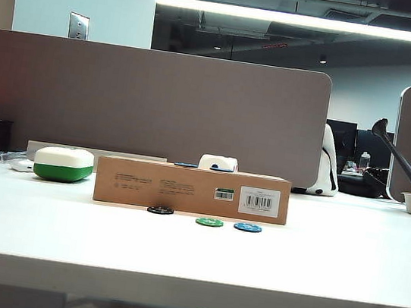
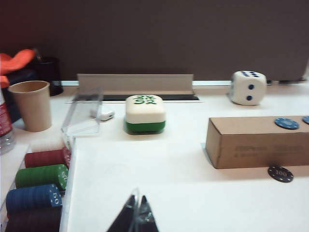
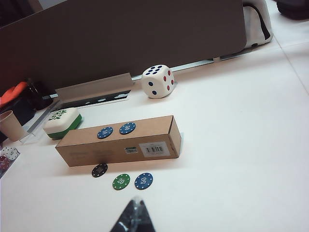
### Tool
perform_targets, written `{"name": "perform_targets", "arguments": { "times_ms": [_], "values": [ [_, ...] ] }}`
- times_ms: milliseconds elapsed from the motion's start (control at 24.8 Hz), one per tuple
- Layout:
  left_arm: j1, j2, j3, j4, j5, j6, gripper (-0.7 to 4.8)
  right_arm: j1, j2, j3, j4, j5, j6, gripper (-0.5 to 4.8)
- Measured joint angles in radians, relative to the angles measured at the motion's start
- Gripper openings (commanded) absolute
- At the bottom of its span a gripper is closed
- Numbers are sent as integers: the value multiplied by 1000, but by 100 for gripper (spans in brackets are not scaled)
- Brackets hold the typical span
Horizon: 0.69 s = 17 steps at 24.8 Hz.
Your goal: Push the chip, whose value equals the sum of all the chip values on the rectangular box, forward next to the box.
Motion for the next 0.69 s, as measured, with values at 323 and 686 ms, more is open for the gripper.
{"name": "perform_targets", "arguments": {
  "times_ms": [323,686],
  "values": [
    [-16,0,0,0,-8,0,-5,0,0,0,0,0,0,-5],
    [-16,0,0,0,-7,31,-5,0,0,0,0,0,0,-5]
  ]
}}
